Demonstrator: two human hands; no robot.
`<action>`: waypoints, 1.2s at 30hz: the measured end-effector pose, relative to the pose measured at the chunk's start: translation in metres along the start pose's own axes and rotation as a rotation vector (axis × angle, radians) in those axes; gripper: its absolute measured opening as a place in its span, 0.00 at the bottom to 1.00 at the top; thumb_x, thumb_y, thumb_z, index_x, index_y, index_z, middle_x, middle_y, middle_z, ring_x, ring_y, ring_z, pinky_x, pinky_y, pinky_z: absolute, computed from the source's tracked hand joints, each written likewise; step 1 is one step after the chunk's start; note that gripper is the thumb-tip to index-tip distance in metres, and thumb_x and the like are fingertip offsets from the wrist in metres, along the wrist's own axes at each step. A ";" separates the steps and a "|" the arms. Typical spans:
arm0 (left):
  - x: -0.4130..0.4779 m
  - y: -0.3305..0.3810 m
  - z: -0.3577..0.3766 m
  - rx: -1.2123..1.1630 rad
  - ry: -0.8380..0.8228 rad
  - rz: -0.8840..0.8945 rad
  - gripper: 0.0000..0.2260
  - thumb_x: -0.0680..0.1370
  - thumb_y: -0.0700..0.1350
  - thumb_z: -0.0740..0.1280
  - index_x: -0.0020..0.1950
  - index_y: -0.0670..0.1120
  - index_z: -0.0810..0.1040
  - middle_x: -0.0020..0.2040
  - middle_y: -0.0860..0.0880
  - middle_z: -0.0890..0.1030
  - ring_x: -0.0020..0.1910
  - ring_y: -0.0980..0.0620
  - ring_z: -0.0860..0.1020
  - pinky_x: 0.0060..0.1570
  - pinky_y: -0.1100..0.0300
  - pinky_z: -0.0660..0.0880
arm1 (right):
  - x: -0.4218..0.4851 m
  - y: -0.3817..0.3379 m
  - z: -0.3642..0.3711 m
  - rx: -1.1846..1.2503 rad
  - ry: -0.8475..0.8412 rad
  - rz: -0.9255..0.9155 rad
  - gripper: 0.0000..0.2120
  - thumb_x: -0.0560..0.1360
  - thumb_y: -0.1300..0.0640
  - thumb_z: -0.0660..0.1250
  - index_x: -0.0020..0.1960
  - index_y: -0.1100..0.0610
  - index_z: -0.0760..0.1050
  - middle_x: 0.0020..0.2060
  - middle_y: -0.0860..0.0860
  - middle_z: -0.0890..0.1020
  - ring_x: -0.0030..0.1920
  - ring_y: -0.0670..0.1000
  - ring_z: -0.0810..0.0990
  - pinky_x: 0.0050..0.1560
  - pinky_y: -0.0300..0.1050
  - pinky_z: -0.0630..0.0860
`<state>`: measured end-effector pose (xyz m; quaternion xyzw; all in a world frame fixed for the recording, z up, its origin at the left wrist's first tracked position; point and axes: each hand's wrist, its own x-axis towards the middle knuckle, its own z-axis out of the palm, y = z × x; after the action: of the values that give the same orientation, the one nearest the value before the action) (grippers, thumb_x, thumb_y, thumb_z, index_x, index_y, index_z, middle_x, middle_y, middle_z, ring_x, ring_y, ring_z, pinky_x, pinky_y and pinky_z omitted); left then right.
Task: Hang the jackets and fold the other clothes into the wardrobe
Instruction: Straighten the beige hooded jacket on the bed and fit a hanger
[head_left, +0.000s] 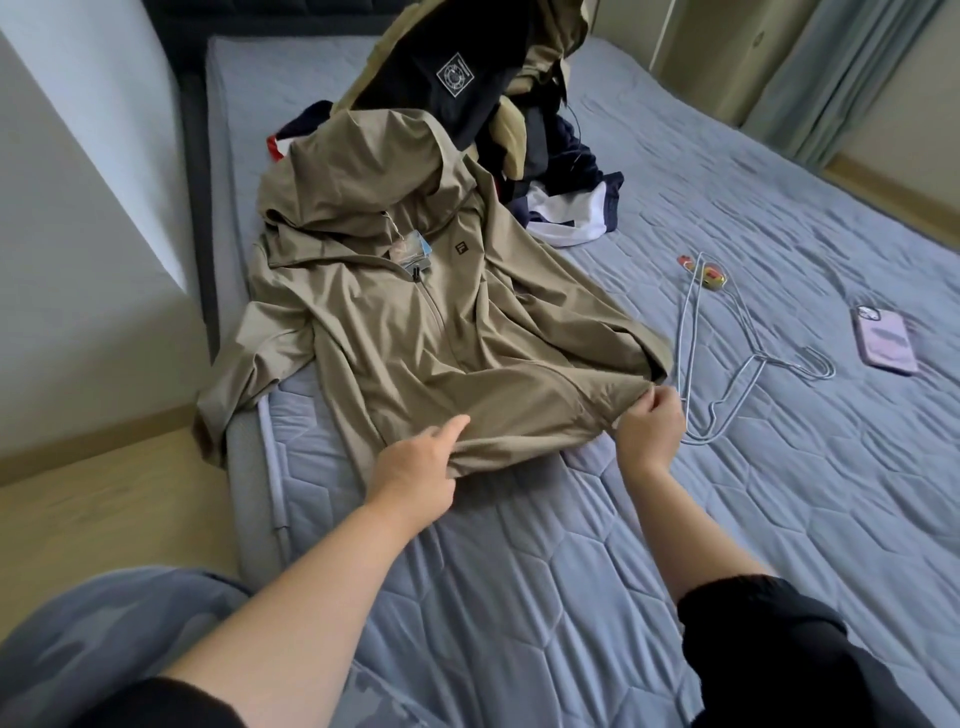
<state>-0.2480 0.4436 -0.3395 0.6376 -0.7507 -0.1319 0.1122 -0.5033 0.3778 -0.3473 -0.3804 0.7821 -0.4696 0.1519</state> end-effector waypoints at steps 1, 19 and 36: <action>0.001 -0.001 -0.004 -0.164 0.041 -0.066 0.26 0.71 0.41 0.65 0.69 0.54 0.70 0.58 0.51 0.80 0.54 0.46 0.78 0.50 0.57 0.73 | 0.005 -0.006 -0.002 -0.001 -0.016 -0.001 0.09 0.80 0.63 0.57 0.44 0.64 0.73 0.40 0.57 0.75 0.41 0.55 0.71 0.38 0.42 0.58; 0.021 -0.057 -0.038 -0.793 0.537 -0.713 0.17 0.73 0.31 0.57 0.49 0.48 0.80 0.46 0.48 0.80 0.47 0.48 0.77 0.49 0.55 0.74 | 0.059 -0.044 -0.023 -0.702 -0.690 -0.425 0.13 0.67 0.60 0.74 0.48 0.48 0.79 0.41 0.50 0.80 0.42 0.53 0.79 0.37 0.39 0.71; 0.022 -0.048 -0.029 -1.383 -0.055 -1.077 0.10 0.82 0.42 0.54 0.50 0.43 0.74 0.38 0.43 0.81 0.31 0.47 0.78 0.30 0.56 0.77 | 0.071 0.009 -0.010 0.745 -0.358 0.752 0.19 0.79 0.67 0.55 0.70 0.65 0.67 0.63 0.58 0.75 0.57 0.56 0.78 0.62 0.49 0.73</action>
<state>-0.1974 0.4129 -0.3289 0.6909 -0.1018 -0.6079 0.3778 -0.5608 0.3344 -0.3415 -0.0698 0.6070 -0.5559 0.5636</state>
